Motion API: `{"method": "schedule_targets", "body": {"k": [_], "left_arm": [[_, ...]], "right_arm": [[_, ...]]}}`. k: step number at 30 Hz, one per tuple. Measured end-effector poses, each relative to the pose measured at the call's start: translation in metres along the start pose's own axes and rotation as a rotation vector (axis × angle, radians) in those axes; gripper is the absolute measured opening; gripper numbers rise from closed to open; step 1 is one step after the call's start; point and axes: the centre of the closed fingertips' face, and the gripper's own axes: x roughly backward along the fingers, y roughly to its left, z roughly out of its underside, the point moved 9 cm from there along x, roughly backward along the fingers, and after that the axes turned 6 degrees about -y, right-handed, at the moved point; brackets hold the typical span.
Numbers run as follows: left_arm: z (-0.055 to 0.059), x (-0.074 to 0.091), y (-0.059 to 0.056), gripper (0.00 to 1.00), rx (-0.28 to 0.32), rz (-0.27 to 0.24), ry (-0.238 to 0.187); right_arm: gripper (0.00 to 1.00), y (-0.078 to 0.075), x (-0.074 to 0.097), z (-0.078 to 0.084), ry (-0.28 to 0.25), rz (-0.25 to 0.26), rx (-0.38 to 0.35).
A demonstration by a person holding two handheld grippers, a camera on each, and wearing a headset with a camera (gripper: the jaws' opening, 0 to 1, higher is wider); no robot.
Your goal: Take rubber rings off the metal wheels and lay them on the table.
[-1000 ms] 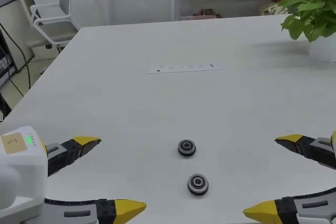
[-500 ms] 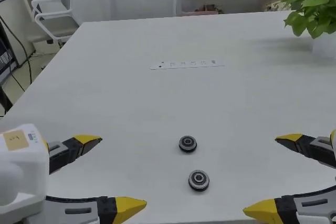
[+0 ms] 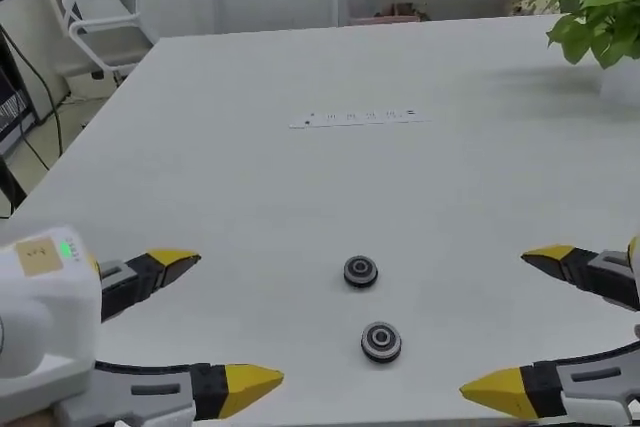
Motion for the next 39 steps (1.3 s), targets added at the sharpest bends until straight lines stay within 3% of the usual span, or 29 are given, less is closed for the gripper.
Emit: {"method": "schedule_targets", "body": {"k": [11, 15, 25, 29, 32, 39], "left_arm": [[-0.004, -0.016, 0.01, 0.83, -0.021, 0.028, 0.004], [-0.007, -0.022, 0.012, 0.82, -0.039, 0.041, 0.004], [-0.01, -0.039, 0.019, 0.81, -0.076, 0.086, 0.014], [-0.012, -0.043, 0.022, 0.75, -0.09, 0.083, 0.003], [-0.009, -0.048, 0.023, 0.76, -0.064, 0.101, 0.011], [-0.004, -0.062, 0.021, 0.76, -0.076, 0.142, 0.039]], "right_arm": [[0.97, -0.01, -0.012, -0.001, -0.013, -0.018, 0.007], [0.96, -0.013, -0.017, -0.002, -0.031, -0.037, -0.023], [0.94, -0.022, -0.033, -0.007, -0.025, -0.063, 0.026], [0.92, -0.024, -0.04, -0.007, -0.03, -0.084, 0.028], [0.9, -0.023, -0.045, -0.007, -0.033, -0.098, 0.033], [0.85, -0.024, -0.056, -0.004, -0.031, -0.146, 0.059]]}}
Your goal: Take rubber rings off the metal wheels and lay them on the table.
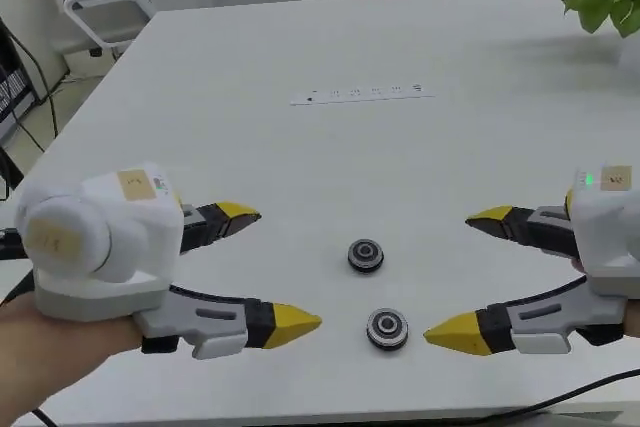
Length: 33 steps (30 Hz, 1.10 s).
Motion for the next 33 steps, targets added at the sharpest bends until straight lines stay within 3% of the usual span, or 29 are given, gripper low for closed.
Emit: {"method": "schedule_targets", "body": {"k": [19, 33], "left_arm": [[0.009, -0.039, 0.001, 0.71, -0.032, 0.1, 0.052], [0.023, -0.07, -0.006, 0.65, -0.045, 0.183, 0.101]], "right_arm": [[0.68, -0.004, -0.021, 0.024, 0.032, -0.07, 0.027], [0.56, -0.008, -0.035, 0.041, 0.056, -0.112, 0.038]]}}
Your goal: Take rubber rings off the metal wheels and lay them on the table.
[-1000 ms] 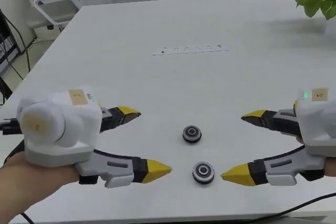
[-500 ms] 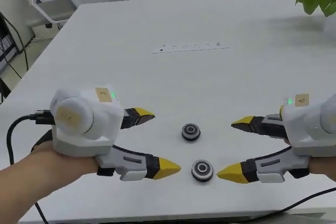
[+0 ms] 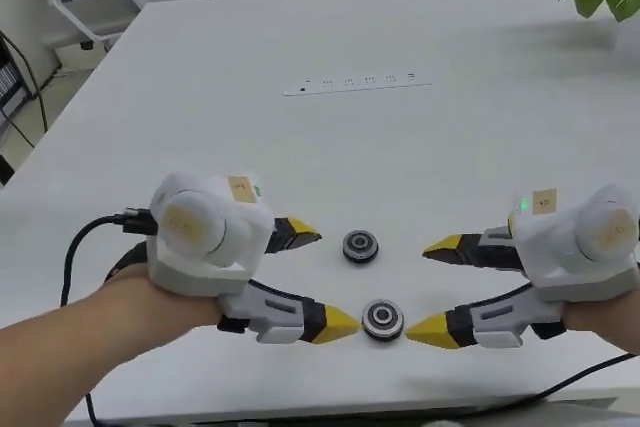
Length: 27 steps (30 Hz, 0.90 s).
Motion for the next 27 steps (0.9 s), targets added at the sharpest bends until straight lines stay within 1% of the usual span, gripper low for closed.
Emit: {"method": "schedule_targets", "body": {"k": [3, 7, 12, 16, 27], "left_arm": [[0.003, -0.006, -0.001, 0.63, 0.005, 0.012, 0.008], [0.006, -0.012, 0.0, 0.59, 0.024, 0.028, 0.007], [0.014, -0.019, 0.002, 0.54, 0.045, 0.032, 0.023], [0.015, -0.022, -0.001, 0.5, 0.04, 0.045, 0.027], [0.018, -0.039, -0.006, 0.4, 0.05, 0.084, 0.044]], "right_arm": [[0.53, 0.001, -0.004, 0.002, 0.006, -0.012, 0.008], [0.51, 0.001, -0.008, 0.004, 0.009, -0.023, 0.009], [0.49, 0.001, -0.011, 0.007, 0.018, -0.032, 0.009], [0.48, 0.002, -0.014, 0.01, 0.021, -0.038, 0.005], [0.47, 0.004, -0.016, 0.013, 0.024, -0.046, -0.001]]}}
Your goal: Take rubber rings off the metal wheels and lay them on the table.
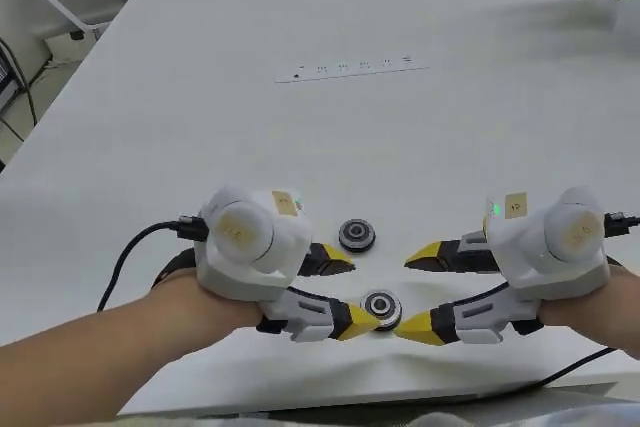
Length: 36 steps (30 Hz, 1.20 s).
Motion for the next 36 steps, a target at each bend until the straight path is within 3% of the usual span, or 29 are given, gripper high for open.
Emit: {"method": "schedule_targets", "body": {"k": [17, 21, 25, 36], "left_arm": [[0.005, -0.018, -0.006, 0.22, -0.013, 0.036, 0.042], [0.005, -0.022, -0.004, 0.19, -0.014, 0.023, 0.039], [0.004, -0.022, -0.006, 0.18, -0.059, 0.02, 0.043], [0.006, -0.02, -0.006, 0.14, -0.048, 0.001, 0.044]], "right_arm": [[0.47, 0.0, 0.001, 0.004, -0.001, 0.003, -0.013], [0.46, 0.001, 0.0, 0.005, 0.0, 0.002, -0.015], [0.46, 0.001, -0.001, 0.005, 0.001, 0.0, -0.016], [0.44, 0.001, -0.01, 0.004, -0.003, -0.022, -0.021]]}}
